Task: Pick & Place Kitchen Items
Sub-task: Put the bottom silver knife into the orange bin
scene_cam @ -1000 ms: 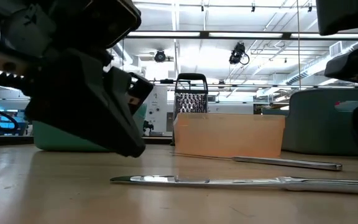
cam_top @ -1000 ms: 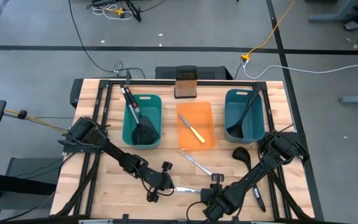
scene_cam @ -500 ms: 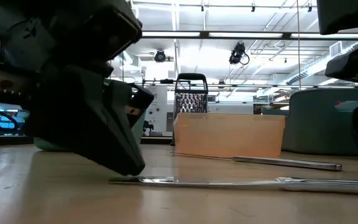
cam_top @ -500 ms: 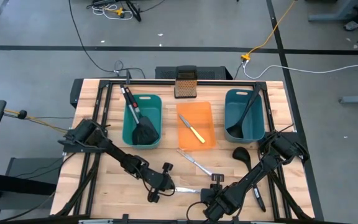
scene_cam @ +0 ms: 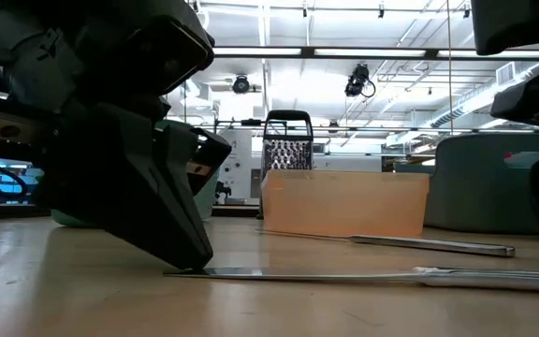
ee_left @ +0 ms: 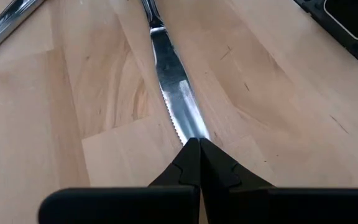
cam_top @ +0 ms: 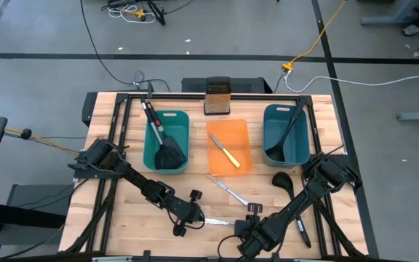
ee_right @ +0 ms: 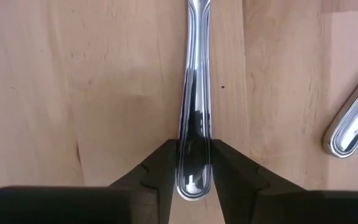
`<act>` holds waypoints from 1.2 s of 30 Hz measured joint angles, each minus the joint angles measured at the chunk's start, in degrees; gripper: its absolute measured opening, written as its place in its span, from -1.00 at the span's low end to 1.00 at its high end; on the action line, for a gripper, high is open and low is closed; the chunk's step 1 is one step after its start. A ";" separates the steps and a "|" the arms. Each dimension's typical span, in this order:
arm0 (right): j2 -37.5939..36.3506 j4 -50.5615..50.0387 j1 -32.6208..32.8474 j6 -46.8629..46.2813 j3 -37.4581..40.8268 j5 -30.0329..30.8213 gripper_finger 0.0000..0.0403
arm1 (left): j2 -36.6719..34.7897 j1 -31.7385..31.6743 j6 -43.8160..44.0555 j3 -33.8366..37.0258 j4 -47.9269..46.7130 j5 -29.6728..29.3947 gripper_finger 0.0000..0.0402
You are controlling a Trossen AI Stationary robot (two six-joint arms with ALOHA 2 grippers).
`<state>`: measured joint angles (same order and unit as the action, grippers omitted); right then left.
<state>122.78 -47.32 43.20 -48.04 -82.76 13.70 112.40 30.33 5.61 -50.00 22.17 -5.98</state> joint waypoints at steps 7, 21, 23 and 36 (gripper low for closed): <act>-1.52 -0.02 -0.27 -1.04 0.09 -0.64 -0.37 | -0.02 0.04 0.07 -0.04 -1.25 -0.70 -0.99; -2.89 0.62 -1.57 0.07 0.17 -2.96 -0.38 | 4.50 0.17 2.03 -0.37 3.58 -0.32 -0.99; -2.89 0.96 -1.59 0.14 0.17 -2.99 -0.40 | 4.50 0.18 1.52 -0.37 3.72 -0.76 -0.99; -2.91 2.01 -1.66 0.12 0.11 -2.98 -0.55 | -0.11 1.08 -3.13 0.19 1.31 -5.66 -0.99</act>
<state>119.87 -45.31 41.54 -47.92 -82.65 10.72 112.29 31.41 2.48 -49.81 23.48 -11.64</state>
